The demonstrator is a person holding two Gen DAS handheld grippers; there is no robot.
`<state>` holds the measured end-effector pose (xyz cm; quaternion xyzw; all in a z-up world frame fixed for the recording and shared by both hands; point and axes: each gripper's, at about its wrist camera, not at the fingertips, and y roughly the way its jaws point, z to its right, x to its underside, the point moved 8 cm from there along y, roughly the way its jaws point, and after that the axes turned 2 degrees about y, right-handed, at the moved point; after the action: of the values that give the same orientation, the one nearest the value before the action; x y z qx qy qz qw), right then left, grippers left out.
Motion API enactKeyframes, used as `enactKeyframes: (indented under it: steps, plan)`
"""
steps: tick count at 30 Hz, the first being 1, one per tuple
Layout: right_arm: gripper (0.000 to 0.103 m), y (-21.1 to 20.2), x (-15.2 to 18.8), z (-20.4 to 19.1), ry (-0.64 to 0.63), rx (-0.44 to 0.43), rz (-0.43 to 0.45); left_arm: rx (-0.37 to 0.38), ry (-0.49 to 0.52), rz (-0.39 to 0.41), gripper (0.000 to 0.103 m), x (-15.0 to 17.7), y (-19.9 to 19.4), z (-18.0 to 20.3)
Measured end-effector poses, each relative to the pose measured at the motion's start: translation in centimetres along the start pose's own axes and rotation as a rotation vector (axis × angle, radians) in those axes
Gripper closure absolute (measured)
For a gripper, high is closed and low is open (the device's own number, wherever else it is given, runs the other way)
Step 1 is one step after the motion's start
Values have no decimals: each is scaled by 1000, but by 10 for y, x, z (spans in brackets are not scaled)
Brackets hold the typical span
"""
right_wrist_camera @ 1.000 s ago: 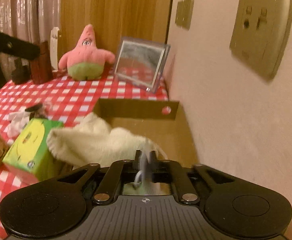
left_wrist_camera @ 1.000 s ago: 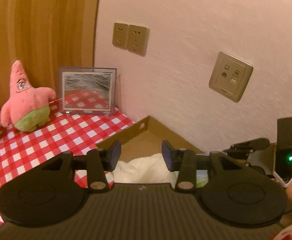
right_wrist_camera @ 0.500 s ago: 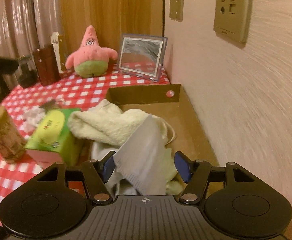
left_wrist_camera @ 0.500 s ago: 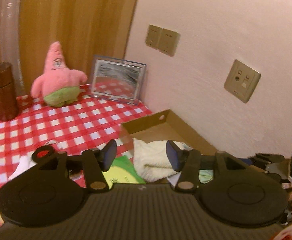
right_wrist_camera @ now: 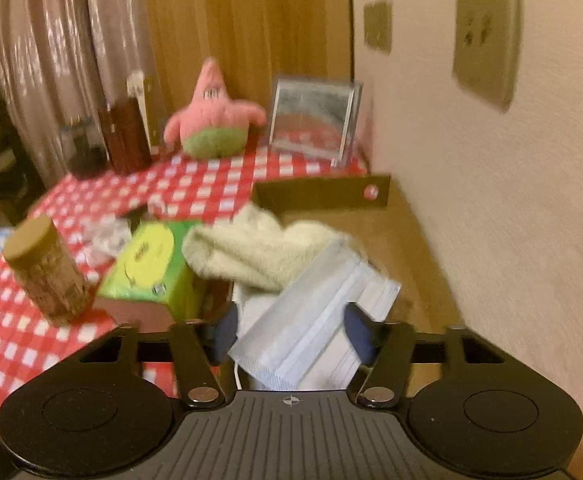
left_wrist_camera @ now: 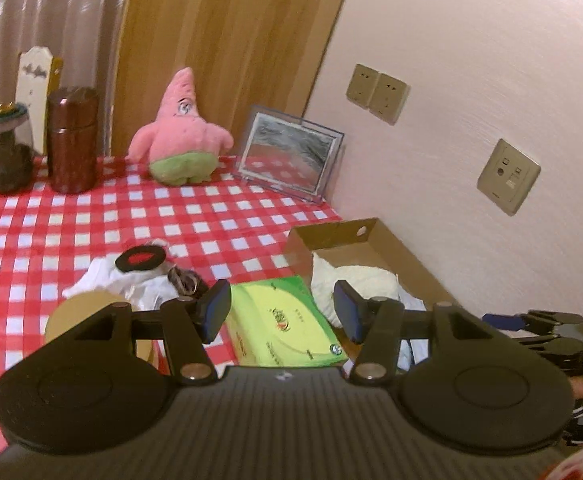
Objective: Organize soft objects
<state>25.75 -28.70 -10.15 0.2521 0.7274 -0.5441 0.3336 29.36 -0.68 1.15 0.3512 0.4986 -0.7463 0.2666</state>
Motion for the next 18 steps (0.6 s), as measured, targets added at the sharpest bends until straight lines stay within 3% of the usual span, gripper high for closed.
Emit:
enactKeyframes:
  steps: [1, 5, 10, 18]
  plan:
    - [66, 8, 4, 1, -4, -4, -37, 1, -1, -7, 50, 4, 0, -1]
    - [80, 38, 14, 2, -23, -34, -131, -3, -4, -30, 50, 16, 4, -6]
    - [83, 78, 19, 5, 4, -68, -213, -8, -16, -37, 50, 23, 9, -12]
    - [84, 128, 9, 20, -61, 31, -237, -12, -11, -33, 49, 23, 18, -17]
